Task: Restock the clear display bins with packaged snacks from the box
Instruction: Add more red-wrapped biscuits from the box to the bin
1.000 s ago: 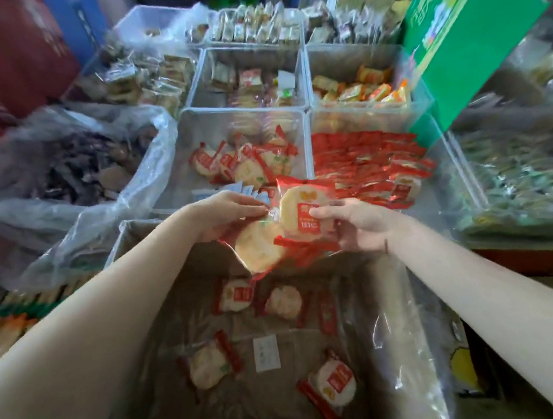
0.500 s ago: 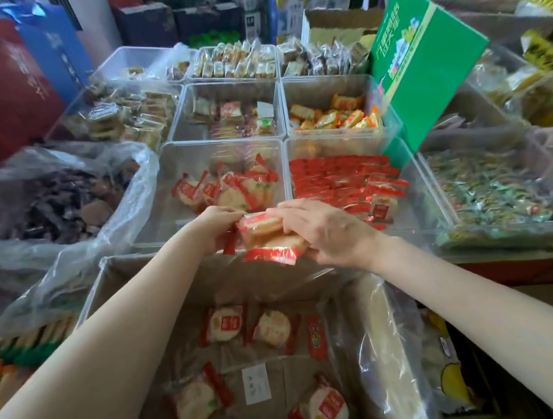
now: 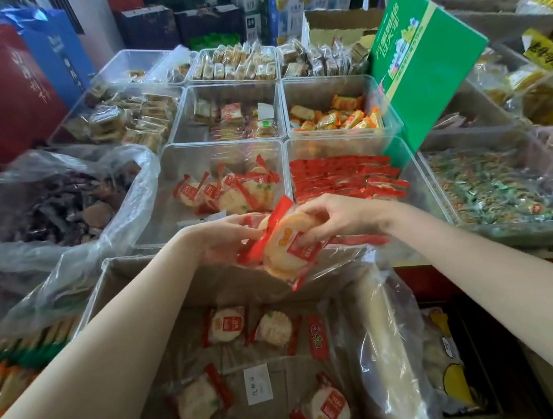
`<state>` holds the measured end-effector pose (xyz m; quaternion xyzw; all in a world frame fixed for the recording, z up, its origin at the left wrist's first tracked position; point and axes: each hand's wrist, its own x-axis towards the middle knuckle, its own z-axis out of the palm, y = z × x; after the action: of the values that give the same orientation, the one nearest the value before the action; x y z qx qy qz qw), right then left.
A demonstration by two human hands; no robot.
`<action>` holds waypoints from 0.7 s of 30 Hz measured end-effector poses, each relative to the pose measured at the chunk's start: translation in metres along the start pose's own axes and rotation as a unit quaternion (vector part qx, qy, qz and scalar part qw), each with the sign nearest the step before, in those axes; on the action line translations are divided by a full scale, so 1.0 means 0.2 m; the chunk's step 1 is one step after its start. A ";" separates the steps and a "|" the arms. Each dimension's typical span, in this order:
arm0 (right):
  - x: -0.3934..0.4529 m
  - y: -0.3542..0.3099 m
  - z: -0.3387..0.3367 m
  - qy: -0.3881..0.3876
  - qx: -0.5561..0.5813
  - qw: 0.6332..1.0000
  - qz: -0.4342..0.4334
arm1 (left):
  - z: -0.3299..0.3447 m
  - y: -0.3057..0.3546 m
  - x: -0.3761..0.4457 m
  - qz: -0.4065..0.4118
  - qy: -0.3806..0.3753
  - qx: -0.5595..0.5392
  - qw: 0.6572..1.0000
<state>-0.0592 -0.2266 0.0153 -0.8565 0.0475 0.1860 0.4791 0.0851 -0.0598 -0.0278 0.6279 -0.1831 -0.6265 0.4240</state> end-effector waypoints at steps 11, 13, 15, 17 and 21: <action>0.00 0.15 0.00 0.103 0.162 0.979 0.074 | -0.03 0.12 -0.02 -0.007 0.012 0.050 0.999; -0.06 0.22 -0.04 0.162 0.340 0.923 0.086 | -0.06 0.11 -0.02 0.037 0.042 0.043 0.997; -0.10 0.26 -0.08 0.206 0.451 0.866 0.067 | -0.07 0.12 -0.01 0.077 0.062 0.085 0.992; -0.13 0.28 -0.12 0.222 0.514 0.828 0.036 | -0.06 0.14 0.00 0.112 0.072 0.126 0.983; -0.16 0.28 -0.12 0.173 0.571 0.802 -0.004 | 0.00 0.20 0.02 0.179 0.048 0.123 0.975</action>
<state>-0.0957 -0.2799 -0.0059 -0.4458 0.2233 -0.0278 0.8664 0.0975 -0.0854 -0.0002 0.6618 -0.3475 -0.4824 0.4568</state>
